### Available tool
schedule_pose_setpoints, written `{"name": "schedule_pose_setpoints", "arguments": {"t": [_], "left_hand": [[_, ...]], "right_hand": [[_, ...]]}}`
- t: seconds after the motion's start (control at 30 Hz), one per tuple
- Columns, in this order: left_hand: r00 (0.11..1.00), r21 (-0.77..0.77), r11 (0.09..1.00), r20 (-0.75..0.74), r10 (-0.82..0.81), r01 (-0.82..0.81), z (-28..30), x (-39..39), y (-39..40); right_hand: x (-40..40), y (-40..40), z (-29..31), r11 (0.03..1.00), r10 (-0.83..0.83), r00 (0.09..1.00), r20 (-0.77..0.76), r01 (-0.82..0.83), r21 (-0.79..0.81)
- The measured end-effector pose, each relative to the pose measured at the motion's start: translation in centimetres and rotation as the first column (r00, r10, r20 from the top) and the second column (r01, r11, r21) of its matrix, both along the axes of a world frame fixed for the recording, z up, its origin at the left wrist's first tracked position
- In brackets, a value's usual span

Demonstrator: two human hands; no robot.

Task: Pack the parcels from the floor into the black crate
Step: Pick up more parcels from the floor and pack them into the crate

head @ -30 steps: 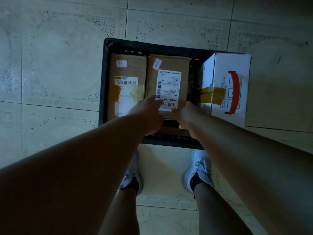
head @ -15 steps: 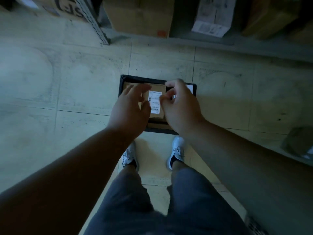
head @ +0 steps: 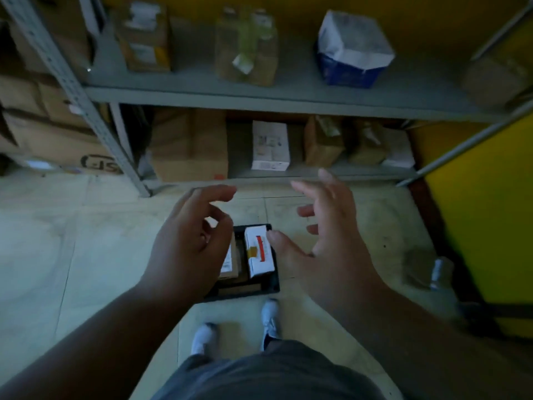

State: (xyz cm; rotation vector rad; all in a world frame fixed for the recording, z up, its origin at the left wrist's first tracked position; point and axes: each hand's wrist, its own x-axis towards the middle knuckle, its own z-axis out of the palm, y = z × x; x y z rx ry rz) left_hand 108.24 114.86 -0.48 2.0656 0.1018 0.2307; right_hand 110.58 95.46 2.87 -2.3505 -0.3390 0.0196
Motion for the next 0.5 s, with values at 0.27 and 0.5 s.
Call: {"name": "schedule_pose_setpoints", "arguments": {"t": [0.27, 0.5], "left_hand": [[0.949, 0.014, 0.953, 0.083, -0.304, 0.304, 4.1, 1.4, -7.1], [0.843, 0.053, 0.851, 0.113, -0.525, 0.523, 6.4, 4.2, -19.7]], "right_hand": [[-4.2, -8.5, 2.7, 0.947, -0.317, 0.948, 0.024, 0.315, 0.067], [-7.1, -20.2, 4.7, 0.845, -0.520, 0.853, 0.051, 0.504, 0.180]]}}
